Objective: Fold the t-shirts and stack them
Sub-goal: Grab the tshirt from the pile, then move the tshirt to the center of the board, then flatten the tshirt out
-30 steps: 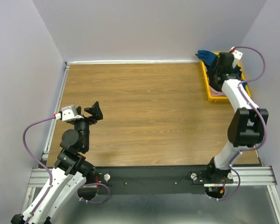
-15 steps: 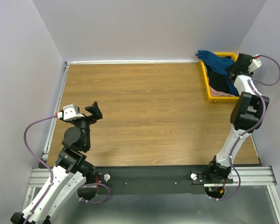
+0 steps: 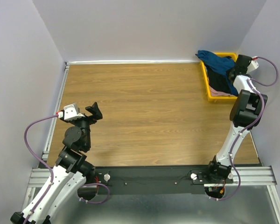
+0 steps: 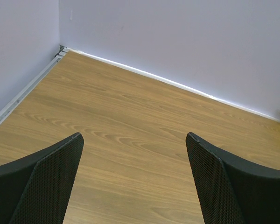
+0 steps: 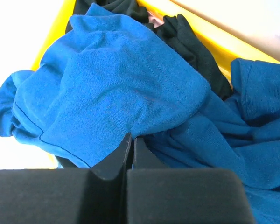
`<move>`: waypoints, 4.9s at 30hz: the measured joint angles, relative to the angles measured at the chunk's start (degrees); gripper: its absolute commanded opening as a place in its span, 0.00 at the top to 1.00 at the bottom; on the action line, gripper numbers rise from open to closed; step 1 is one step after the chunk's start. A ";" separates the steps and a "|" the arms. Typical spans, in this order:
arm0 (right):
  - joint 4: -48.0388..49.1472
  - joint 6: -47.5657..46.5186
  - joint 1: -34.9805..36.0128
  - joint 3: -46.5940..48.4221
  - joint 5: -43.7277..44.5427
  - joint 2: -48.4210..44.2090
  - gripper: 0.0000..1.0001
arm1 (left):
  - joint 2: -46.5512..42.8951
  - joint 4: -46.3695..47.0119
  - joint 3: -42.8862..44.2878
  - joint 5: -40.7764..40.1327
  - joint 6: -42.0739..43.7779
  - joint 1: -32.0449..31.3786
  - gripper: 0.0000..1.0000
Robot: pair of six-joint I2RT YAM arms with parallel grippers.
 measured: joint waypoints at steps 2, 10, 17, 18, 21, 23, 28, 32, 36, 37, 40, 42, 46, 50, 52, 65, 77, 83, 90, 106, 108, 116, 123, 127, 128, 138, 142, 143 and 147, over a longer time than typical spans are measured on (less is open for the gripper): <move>-0.04 -0.59 0.00 -0.02 -0.55 -0.24 0.99 | 0.00 -0.02 0.00 0.02 0.02 0.00 0.02; -0.66 -7.19 0.70 -1.92 -3.85 -10.67 0.99 | -0.52 0.00 0.00 0.09 0.26 0.00 0.02; -0.48 -13.84 3.74 -1.33 -9.75 -25.66 0.99 | -1.60 0.02 0.00 0.63 0.42 0.00 0.02; -0.46 -14.47 4.48 -0.92 -10.67 -26.75 0.99 | -2.01 0.02 0.00 0.76 0.44 0.00 0.02; -0.39 -16.41 9.53 0.04 -13.77 -30.45 0.99 | -3.26 0.07 0.00 1.25 0.42 0.00 0.02; -0.44 -17.07 14.62 0.11 -15.21 -32.20 0.99 | -3.96 0.11 0.00 1.68 0.42 0.00 0.02; -0.63 -17.44 28.04 0.11 -17.59 -34.05 0.99 | -5.79 0.24 0.00 2.67 0.37 0.00 0.02; -0.79 -16.20 37.22 -0.02 -19.32 -34.18 0.71 | -7.10 0.44 0.00 3.61 0.15 0.00 0.02; -0.28 -13.40 45.35 -3.04 -22.14 -34.47 0.23 | -8.17 0.46 0.00 4.48 -0.24 0.00 0.02; -0.15 -12.55 47.04 -4.02 -22.77 -34.49 0.18 | -8.46 0.46 0.00 4.68 -0.31 0.00 0.02; -0.07 -10.10 51.28 -10.75 -25.99 -34.60 0.16 | -8.83 0.46 0.00 5.22 -0.55 0.00 0.02; -0.68 -9.38 52.06 -15.04 -26.12 -34.86 0.16 | -8.81 0.46 0.00 5.73 -0.72 0.00 0.02; -5.97 -10.14 51.65 -24.28 -22.12 -36.98 0.18 | -8.24 0.46 0.00 6.40 -1.53 0.00 0.02; -9.07 -13.16 51.39 -27.23 -18.23 -38.27 0.27 | -5.25 0.00 0.00 6.88 -4.11 0.00 0.03; -9.88 -15.30 51.39 -28.39 -16.59 -38.07 0.36 | -2.78 -1.01 0.09 6.99 -7.13 0.00 0.04; -9.81 -21.18 51.34 -32.17 -21.90 -24.50 0.40 | 26.36 -2.91 3.85 10.45 -20.50 1.75 0.05; -7.39 -21.57 51.45 -37.66 -25.90 -26.58 0.36 | 58.86 0.87 20.22 20.61 -19.28 15.19 0.08; -6.43 -20.85 51.82 -39.10 -28.26 -26.51 0.35 | 69.77 1.90 26.73 26.51 -16.94 18.21 0.14; -4.26 -19.91 53.11 -37.40 -30.18 -23.02 0.28 | 78.66 2.21 31.93 30.82 -16.28 18.38 0.15; 0.42 -19.32 55.49 -27.56 -30.71 -10.95 0.64 | 82.62 2.62 32.92 33.14 -16.28 18.38 0.82; 0.31 -19.98 55.49 -27.04 -29.86 -10.14 0.90 | 82.62 2.51 33.20 33.24 -15.63 18.38 0.94; -6.73 -27.67 54.27 -22.75 -14.62 -12.79 0.99 | 82.62 -0.07 44.57 32.59 -13.33 19.52 1.00; -9.55 -40.41 47.60 -10.60 8.55 -26.77 0.99 | 81.29 1.31 60.83 32.63 -11.98 21.14 1.00; -8.44 -45.55 46.99 -8.98 12.63 -35.56 0.99 | 73.99 6.16 59.87 33.33 -11.91 21.14 1.00; -8.07 -46.40 47.19 -10.16 12.92 -38.53 0.95 | 71.25 7.52 58.16 33.57 -12.00 21.07 1.00; -12.96 -39.17 47.63 -36.37 3.56 -64.98 0.31 | 41.51 11.85 18.40 30.34 -19.21 21.38 0.30; -15.98 -33.42 47.60 -42.66 -4.81 -69.42 0.27 | 34.62 2.36 9.22 27.30 -20.48 21.49 0.30; -16.55 -32.26 47.60 -43.47 -6.95 -69.18 0.27 | 33.07 -0.24 8.33 26.51 -20.52 21.46 0.30; -17.16 -29.97 47.60 -43.34 -13.79 -62.60 0.27 | 28.41 -6.58 7.78 23.39 -20.39 21.31 0.30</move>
